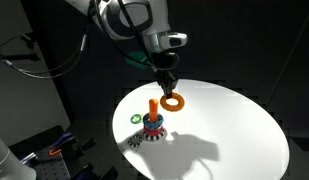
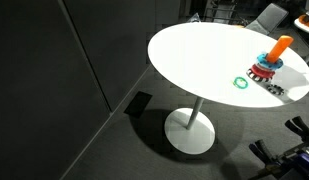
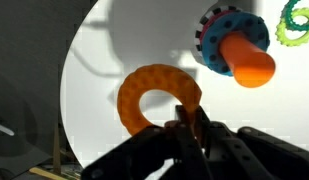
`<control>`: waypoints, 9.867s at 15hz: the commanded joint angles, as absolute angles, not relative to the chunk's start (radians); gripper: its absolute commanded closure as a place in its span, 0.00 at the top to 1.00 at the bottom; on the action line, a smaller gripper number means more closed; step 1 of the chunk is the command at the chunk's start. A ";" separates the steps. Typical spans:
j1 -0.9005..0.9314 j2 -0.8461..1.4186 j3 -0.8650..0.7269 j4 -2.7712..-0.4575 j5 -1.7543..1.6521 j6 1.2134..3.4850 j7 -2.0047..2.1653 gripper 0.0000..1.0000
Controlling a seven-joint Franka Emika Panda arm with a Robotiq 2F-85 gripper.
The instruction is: Pick up the orange ring and put it on the ring holder
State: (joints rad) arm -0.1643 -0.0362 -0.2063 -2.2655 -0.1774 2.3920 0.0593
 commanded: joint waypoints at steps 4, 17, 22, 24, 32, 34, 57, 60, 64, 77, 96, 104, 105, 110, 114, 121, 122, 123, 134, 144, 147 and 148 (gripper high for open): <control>-0.148 -0.141 -0.131 -2.332 -0.238 2.345 0.117 0.05; -0.128 -0.114 -0.036 -2.367 -0.398 2.374 0.308 0.05; -0.123 -0.076 -0.036 -2.362 -0.421 2.386 0.337 0.05; -0.120 -0.063 -0.038 -2.361 -0.421 2.393 0.341 0.05; -0.108 -0.029 -0.042 -2.363 -0.440 2.406 0.368 0.04; -0.106 -0.026 -0.043 -2.363 -0.445 2.409 0.371 0.05; -0.108 -0.044 -0.059 -2.371 -0.344 2.448 0.313 1.00; -0.108 -0.044 -0.060 -2.373 -0.309 2.469 0.299 1.00; -0.108 -0.041 -0.061 -2.377 -0.255 2.486 0.274 1.00; -0.106 -0.035 -0.064 -2.403 -0.071 2.513 0.124 1.00; -0.107 -0.039 -0.072 -2.400 0.026 2.539 0.042 1.00; -0.101 -0.011 -0.066 -2.390 0.042 2.575 0.042 1.00; -0.099 -0.007 -0.066 -2.389 0.040 2.580 0.045 1.00; -0.091 0.017 -0.064 -2.381 0.040 2.591 0.048 1.00; -0.092 0.024 -0.067 -2.379 0.033 2.596 0.055 1.00; -0.104 0.022 -0.088 -2.365 0.026 2.587 0.058 1.00; -0.105 0.019 -0.091 -2.365 0.026 2.584 0.058 1.00; -0.105 0.016 -0.094 -2.365 0.027 2.581 0.057 1.00; -0.110 -0.051 -0.105 -2.366 -0.005 2.517 0.055 1.00; -0.110 -0.169 -0.120 -2.354 -0.012 2.220 -0.073 1.00; -0.117 -0.204 -0.119 -2.343 -0.054 2.137 -0.062 1.00; -0.119 -0.215 -0.118 -2.339 -0.071 2.117 -0.050 1.00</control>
